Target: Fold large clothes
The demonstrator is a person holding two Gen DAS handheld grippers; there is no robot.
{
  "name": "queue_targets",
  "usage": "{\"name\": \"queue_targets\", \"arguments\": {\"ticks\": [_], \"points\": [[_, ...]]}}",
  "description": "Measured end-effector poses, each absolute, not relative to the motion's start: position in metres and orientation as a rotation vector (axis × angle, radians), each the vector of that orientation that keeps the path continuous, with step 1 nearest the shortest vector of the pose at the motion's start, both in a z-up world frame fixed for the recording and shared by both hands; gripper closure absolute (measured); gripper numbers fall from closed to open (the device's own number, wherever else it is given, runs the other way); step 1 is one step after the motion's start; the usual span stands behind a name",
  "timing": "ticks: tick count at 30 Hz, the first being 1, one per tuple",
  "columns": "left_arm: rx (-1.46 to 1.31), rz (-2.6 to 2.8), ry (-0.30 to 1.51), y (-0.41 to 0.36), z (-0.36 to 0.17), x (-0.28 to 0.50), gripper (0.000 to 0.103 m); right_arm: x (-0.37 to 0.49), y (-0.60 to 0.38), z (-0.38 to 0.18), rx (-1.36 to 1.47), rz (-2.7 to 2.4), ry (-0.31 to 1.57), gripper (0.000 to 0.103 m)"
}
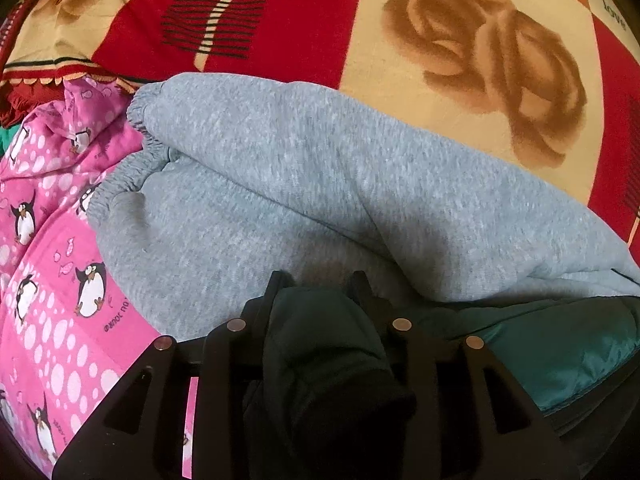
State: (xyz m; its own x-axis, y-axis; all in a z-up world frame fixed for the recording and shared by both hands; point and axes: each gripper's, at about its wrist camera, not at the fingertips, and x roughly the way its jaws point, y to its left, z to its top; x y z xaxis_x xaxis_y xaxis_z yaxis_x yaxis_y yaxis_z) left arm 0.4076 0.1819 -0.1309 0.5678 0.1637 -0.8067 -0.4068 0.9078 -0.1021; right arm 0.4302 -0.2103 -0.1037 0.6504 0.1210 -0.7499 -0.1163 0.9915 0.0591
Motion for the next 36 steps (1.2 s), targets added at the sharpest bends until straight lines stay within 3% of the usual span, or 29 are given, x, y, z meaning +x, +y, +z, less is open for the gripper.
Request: {"name": "queue_targets", "arguments": {"ticks": [5,10,15,19,29,33,36], "points": [[-0.321,0.336,0.924,0.187,-0.128,0.407,0.062,0.431,-0.213,-0.103,0.039,0.144,0.865,0.087],[-0.409,0.317,0.924,0.205,-0.112,0.401,0.032,0.429,-0.233,-0.089,0.162,0.168,0.939,0.081],[-0.528,0.232,0.947,0.226,-0.086,0.385,0.032,0.409,-0.243,-0.052,0.232,0.168,0.929,0.067],[-0.513,0.229,0.901,0.231,-0.060,0.362,0.023,0.390,-0.248,-0.022,0.276,0.194,0.892,0.021],[-0.454,0.170,0.784,0.217,-0.011,0.309,0.023,0.330,-0.252,0.020,0.132,0.216,0.781,0.021],[-0.353,0.130,0.783,0.186,-0.026,0.301,0.023,0.318,-0.247,0.012,0.049,0.264,0.746,0.021],[-0.234,0.095,0.810,0.152,-0.053,0.301,0.023,0.320,-0.240,-0.015,0.024,0.293,0.825,0.021]]}}
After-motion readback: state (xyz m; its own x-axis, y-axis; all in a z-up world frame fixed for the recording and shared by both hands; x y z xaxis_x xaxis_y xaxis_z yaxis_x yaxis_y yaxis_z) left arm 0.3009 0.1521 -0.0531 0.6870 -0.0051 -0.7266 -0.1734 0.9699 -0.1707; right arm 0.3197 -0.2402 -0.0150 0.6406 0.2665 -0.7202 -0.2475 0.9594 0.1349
